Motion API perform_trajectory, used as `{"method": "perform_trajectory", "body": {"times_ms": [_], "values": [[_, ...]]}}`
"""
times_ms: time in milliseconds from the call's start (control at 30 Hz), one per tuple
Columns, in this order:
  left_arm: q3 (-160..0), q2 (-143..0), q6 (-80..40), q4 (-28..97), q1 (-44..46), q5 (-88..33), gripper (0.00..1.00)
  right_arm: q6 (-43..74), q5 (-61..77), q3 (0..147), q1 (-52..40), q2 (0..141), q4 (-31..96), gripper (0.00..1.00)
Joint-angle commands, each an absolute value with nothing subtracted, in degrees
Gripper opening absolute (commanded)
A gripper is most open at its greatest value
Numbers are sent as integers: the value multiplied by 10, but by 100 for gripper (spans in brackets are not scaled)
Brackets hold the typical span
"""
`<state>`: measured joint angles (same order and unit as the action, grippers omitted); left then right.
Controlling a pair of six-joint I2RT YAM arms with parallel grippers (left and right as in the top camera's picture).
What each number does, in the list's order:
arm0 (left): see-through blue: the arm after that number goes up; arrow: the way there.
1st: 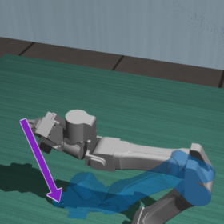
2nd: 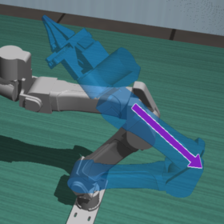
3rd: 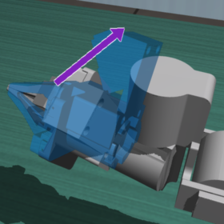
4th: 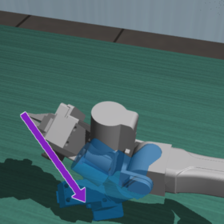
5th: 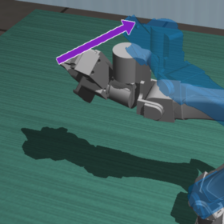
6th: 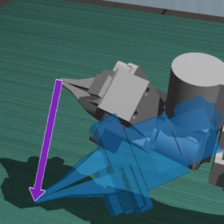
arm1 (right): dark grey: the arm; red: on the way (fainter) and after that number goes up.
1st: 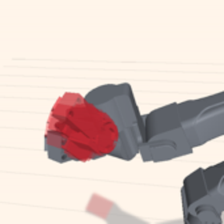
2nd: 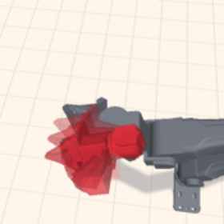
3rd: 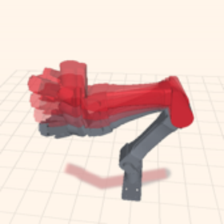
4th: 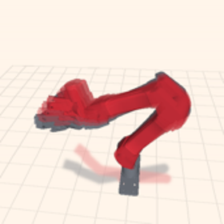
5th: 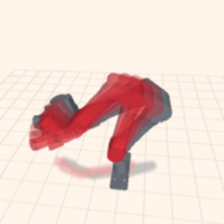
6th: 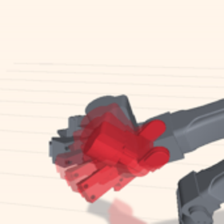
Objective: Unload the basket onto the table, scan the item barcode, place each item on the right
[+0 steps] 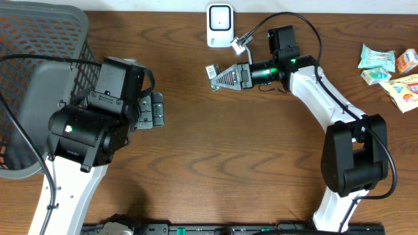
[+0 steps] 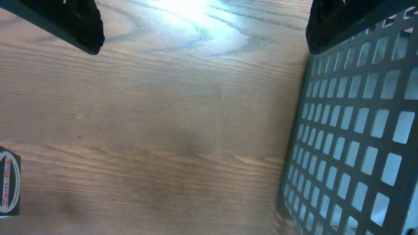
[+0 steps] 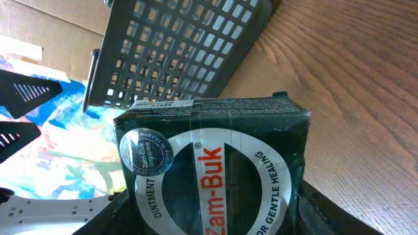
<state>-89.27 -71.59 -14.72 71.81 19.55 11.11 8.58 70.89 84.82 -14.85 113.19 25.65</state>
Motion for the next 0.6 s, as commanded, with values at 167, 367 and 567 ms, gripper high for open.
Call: {"method": "perform_trajectory", "body": {"times_ms": [167,367,567], "values": [[-897,-719,-142,720,193,121,98,90,701,847,-147,1121,255,47],[-897,-719,-142,720,193,121,98,90,700,847,-147,1121,255,47],[-897,-719,-142,720,193,121,98,90,664,847,-149,1121,258,48]]}}
